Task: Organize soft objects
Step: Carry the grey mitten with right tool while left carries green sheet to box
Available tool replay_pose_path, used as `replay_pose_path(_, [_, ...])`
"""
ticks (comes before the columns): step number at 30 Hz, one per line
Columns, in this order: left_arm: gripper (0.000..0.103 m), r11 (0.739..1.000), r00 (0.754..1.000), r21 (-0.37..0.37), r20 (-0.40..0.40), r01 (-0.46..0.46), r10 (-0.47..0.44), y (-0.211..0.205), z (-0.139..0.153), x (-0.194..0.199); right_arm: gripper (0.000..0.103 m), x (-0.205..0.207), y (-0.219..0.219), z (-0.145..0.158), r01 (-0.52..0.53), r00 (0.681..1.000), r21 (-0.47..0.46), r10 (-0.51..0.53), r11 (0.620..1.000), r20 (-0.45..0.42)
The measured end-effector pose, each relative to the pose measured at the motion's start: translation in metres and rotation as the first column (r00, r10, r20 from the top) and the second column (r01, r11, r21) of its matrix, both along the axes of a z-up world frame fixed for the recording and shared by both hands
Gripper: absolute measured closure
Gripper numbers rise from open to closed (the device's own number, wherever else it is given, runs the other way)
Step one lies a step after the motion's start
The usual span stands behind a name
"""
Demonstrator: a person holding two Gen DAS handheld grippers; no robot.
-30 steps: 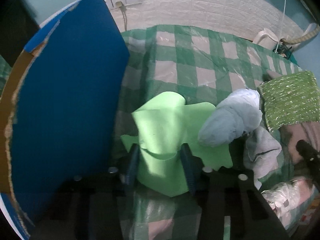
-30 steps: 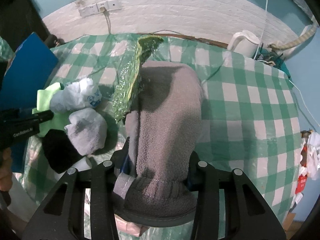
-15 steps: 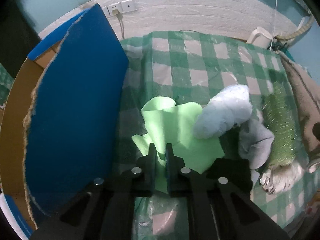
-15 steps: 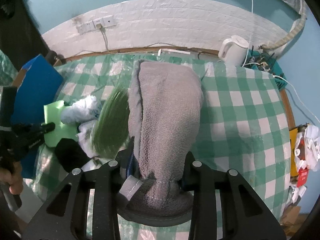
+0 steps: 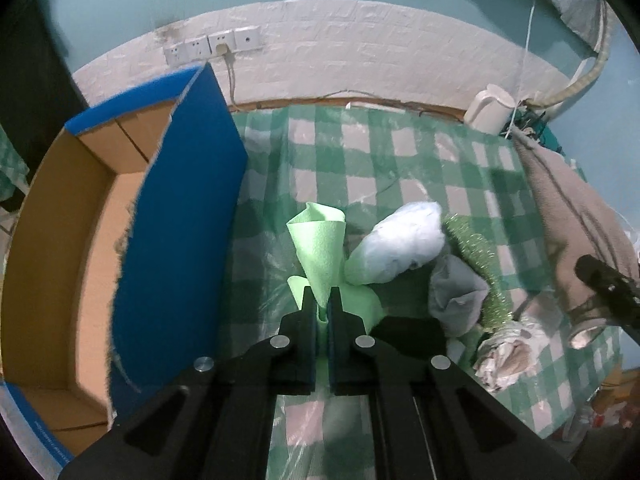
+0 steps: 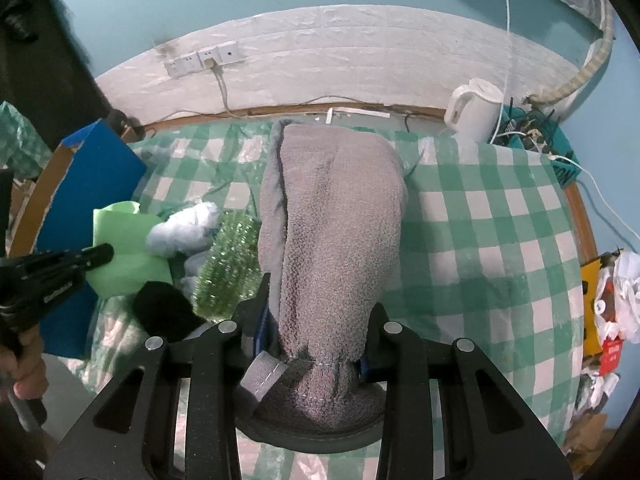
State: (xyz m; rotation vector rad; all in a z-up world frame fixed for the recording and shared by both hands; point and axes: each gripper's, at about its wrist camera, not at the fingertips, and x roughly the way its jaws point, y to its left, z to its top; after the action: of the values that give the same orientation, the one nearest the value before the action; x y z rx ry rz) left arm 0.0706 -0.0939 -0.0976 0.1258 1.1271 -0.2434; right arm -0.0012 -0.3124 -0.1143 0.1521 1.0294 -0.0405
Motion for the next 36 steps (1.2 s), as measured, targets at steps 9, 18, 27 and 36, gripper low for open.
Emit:
replay_pose_path(9, [0.099,1.0,0.996,0.001,0.086,0.015,-0.015,-0.011,0.027,-0.009,0.071,-0.003,0.01,0.015,-0.019,0.999,0.002,0.019,1.0,0.029])
replay_pose_path(18, [0.099,1.0,0.987,0.016,0.157,0.02,-0.022,0.001,0.052,-0.024,0.071,-0.006,0.024,0.036,-0.043,0.997,-0.002,0.043,0.999,0.059])
replay_pose_path(27, [0.099,1.0,0.98,-0.004,0.2,-0.01,0.011,0.025,0.076,-0.031,0.071,-0.004,0.047,0.058,-0.079,0.993,0.002,0.079,0.997,0.089])
replay_pose_path(36, [0.099,0.998,0.969,-0.027,0.24,-0.052,0.057,0.06,0.098,-0.035,0.071,0.003,0.09,0.081,-0.158,0.98,-0.003,0.157,0.987,0.121])
